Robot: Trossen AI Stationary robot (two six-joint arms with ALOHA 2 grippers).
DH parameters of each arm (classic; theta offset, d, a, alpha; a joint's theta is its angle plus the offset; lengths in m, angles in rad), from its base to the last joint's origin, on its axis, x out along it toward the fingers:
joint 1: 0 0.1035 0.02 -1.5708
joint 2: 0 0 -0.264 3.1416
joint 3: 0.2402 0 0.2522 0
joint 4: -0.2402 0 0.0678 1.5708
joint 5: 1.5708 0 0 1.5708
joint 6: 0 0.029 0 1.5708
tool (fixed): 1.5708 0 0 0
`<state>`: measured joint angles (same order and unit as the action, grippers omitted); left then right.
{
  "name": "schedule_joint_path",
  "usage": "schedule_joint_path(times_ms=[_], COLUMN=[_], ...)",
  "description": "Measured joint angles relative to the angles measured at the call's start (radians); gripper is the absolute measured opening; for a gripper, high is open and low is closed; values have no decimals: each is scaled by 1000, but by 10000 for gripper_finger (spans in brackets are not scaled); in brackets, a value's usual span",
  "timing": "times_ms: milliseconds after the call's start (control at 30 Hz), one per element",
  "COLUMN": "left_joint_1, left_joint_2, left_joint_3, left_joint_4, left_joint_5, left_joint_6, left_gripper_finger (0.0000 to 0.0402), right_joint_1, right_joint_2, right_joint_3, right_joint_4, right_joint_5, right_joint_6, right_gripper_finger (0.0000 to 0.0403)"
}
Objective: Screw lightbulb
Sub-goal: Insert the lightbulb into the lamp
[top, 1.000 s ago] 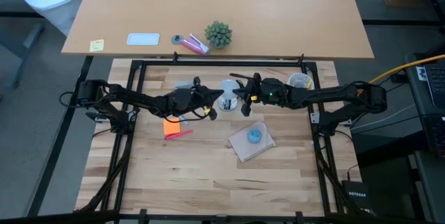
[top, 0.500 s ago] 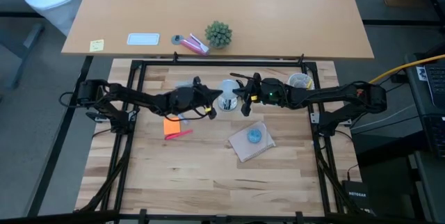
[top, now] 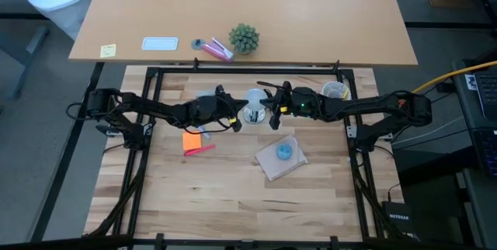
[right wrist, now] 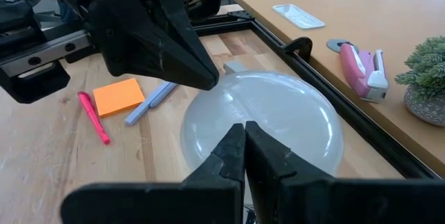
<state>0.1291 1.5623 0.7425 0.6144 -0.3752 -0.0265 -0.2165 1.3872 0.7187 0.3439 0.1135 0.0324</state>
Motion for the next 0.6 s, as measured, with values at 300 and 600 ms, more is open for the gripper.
schedule_joint_path(times_ms=[300, 600], left_joint_1=[14, 18], left_joint_2=[0, 0], left_joint_3=[0, 0], left_joint_4=[-3, -5], left_joint_5=[3, 2], left_joint_6=[-29, -37], left_gripper_finger=[0, 0], right_joint_1=[0, 0], right_joint_2=[0, -1], right_joint_3=[1, 1], right_joint_4=[3, 4], right_joint_5=[0, 0], right_joint_6=[0, 0], right_gripper_finger=[11, 11])
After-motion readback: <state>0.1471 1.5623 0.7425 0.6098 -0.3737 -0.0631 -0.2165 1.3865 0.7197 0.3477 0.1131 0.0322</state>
